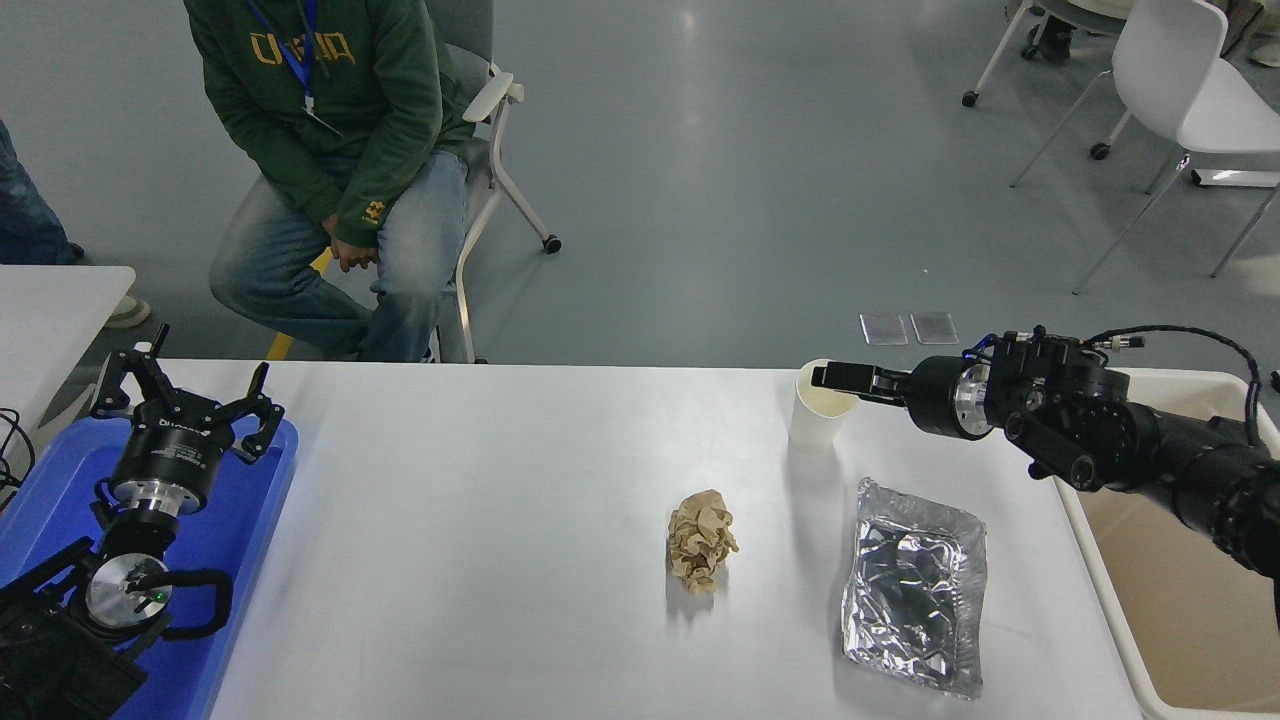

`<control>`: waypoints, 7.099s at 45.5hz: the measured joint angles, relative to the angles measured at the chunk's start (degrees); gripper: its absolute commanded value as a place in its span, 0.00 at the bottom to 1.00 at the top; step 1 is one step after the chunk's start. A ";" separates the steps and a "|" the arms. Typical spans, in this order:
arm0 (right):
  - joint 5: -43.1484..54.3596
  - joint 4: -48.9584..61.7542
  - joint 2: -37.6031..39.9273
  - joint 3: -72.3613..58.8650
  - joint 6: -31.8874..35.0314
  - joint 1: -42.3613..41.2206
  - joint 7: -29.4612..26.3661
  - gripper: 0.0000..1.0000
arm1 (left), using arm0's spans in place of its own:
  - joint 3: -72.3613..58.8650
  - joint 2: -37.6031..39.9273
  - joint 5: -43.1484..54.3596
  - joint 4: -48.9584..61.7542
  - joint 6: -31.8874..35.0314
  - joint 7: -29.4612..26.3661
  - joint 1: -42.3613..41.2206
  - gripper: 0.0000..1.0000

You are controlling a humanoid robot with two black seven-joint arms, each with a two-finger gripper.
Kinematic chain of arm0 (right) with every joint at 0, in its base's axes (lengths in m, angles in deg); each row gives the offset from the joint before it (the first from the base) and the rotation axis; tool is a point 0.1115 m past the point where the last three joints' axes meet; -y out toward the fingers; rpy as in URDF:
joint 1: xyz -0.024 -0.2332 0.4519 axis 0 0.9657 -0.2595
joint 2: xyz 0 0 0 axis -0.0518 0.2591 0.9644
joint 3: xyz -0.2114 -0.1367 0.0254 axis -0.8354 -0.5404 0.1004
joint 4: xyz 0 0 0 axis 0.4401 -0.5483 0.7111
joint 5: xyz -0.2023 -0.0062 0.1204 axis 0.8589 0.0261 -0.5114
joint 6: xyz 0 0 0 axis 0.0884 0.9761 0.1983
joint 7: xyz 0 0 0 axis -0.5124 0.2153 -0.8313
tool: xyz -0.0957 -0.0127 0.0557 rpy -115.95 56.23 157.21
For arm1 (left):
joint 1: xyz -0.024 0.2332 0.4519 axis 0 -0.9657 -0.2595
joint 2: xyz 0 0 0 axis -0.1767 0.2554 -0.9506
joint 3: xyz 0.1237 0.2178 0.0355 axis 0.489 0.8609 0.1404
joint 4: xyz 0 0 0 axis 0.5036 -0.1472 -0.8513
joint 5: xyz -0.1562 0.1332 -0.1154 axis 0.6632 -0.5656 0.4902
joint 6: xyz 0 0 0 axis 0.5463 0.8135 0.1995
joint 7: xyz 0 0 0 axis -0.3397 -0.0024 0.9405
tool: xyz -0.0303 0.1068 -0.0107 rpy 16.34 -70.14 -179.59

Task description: Clean the table surface

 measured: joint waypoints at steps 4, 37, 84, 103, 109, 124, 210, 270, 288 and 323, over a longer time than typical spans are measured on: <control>-0.03 2.04 -1.10 -0.50 -0.12 0.13 -0.19 0.99 | 0.00 0.00 0.00 0.00 0.00 0.00 0.00 1.00; -0.13 12.40 -9.11 -6.65 -0.92 2.63 -0.75 0.91 | 0.00 0.00 0.00 0.00 0.00 0.00 0.00 1.00; -0.18 18.13 -12.00 -10.42 -0.72 3.57 -6.60 0.86 | 0.00 0.00 0.00 0.00 0.00 0.00 0.00 1.00; -0.27 18.12 -12.01 -10.98 -0.64 3.66 -7.21 0.74 | 0.00 0.00 0.00 0.00 0.00 0.00 0.00 1.00; -0.43 17.80 -12.01 -11.04 -0.44 3.65 -7.22 0.56 | 0.00 0.00 0.00 0.00 0.00 0.00 0.00 1.00; -0.57 16.35 -12.02 -11.22 1.55 3.18 -7.15 0.00 | 0.00 0.00 0.00 0.00 0.00 0.00 0.00 1.00; -26.98 16.20 -1.12 -5.77 25.64 -5.71 2.49 0.00 | 0.00 0.00 0.01 0.00 0.00 0.00 0.00 1.00; -30.21 -20.52 23.85 2.89 12.22 -6.75 1.90 0.00 | 0.00 0.00 0.00 -0.03 0.01 0.00 0.00 1.00; -26.79 -27.81 30.56 5.18 10.88 -7.05 1.77 0.00 | 0.00 0.00 0.00 -0.01 0.01 0.00 0.00 1.00; -25.91 -32.63 36.25 5.30 10.56 -7.58 1.75 0.00 | 0.00 0.00 0.00 -0.02 0.01 0.00 0.00 1.00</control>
